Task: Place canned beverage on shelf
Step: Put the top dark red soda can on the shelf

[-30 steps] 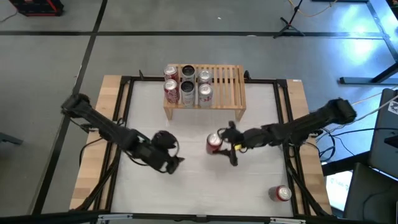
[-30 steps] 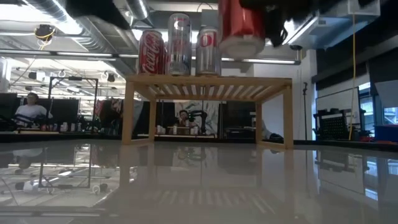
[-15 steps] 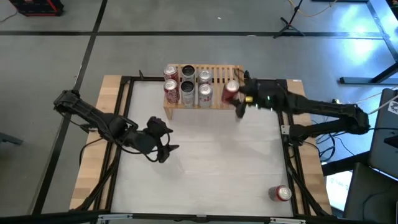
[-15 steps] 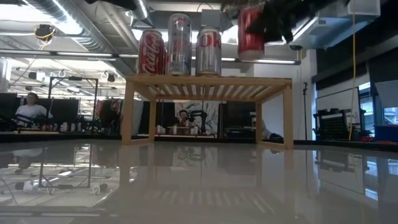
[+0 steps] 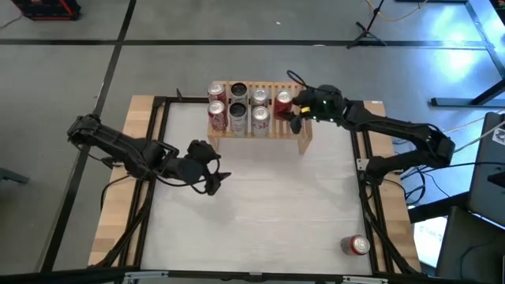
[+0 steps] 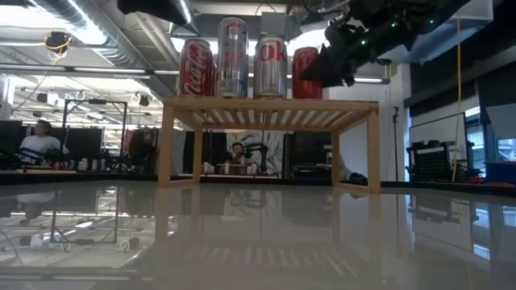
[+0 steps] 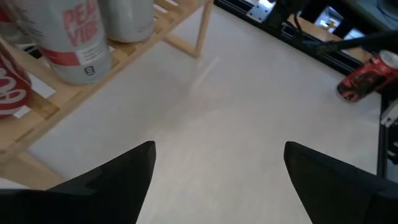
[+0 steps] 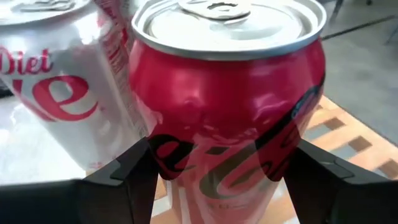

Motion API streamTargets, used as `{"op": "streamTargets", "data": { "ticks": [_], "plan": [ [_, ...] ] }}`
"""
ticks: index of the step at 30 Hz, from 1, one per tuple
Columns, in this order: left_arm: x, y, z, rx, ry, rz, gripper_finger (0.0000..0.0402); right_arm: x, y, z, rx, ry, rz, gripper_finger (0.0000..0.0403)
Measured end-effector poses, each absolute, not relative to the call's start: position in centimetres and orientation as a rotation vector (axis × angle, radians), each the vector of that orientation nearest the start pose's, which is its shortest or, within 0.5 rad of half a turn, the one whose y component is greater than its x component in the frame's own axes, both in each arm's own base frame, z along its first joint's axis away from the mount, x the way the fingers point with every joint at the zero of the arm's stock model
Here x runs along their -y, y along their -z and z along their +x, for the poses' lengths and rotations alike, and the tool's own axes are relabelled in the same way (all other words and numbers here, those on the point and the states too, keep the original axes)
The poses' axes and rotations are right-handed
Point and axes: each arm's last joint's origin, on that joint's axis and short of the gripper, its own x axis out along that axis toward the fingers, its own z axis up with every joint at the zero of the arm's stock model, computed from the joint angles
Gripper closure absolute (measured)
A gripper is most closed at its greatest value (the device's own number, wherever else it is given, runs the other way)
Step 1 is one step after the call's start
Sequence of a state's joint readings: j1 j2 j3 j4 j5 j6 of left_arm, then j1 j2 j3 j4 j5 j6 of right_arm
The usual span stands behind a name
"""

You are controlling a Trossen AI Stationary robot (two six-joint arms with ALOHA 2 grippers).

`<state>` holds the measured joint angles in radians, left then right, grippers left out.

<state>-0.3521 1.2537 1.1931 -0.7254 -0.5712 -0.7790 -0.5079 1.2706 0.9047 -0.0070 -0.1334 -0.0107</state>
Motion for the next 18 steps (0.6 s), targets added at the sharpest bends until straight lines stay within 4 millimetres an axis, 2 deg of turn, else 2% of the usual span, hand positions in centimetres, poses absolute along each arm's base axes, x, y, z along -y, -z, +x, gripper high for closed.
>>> {"op": "streamTargets", "data": {
  "ticks": [11,18],
  "plan": [
    [6.52,-33.42,24.29,-0.563,-0.495,-0.424,0.005,13.57,-28.2,25.53,-0.38,0.327,0.056,0.0136],
    [6.52,-33.42,24.28,-0.563,-0.495,-0.425,0.005,13.59,-28.14,25.49,-0.39,0.34,0.044,0.0077]
  ]
}}
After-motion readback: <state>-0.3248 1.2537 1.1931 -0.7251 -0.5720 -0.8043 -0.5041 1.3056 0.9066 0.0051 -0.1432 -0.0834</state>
